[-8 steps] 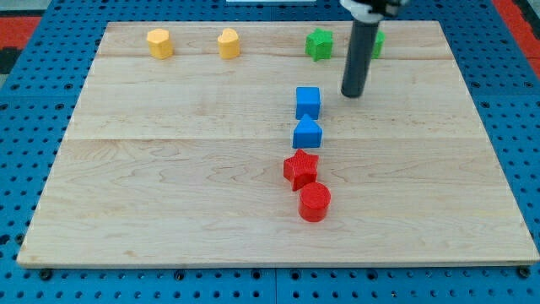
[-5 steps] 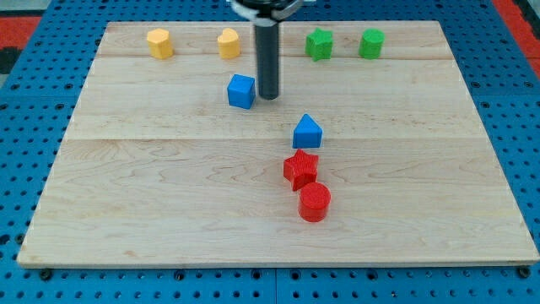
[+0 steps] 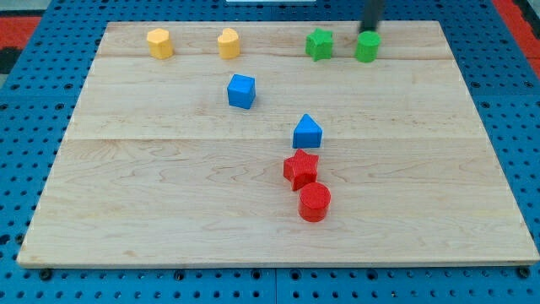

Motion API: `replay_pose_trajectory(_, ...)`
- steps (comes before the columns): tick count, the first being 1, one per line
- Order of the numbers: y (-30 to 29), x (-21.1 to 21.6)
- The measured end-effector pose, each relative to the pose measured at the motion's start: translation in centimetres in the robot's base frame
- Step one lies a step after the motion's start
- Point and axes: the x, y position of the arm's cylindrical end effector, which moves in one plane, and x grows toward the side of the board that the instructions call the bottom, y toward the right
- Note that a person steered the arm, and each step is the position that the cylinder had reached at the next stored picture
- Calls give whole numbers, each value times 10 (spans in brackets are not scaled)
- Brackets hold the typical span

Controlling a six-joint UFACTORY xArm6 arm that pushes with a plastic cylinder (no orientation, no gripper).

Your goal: Push the green circle towards blue cube

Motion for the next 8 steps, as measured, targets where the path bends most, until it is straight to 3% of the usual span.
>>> replay_pose_trajectory(1, -7, 57)
replay_pose_trajectory(2, -3, 64)
replay_pose_trajectory(4, 30, 10)
replay_pose_trajectory(5, 72, 28)
replay_pose_trajectory(6, -10, 53)
replay_pose_trajectory(7, -5, 50)
replay_pose_trajectory(8, -73, 68)
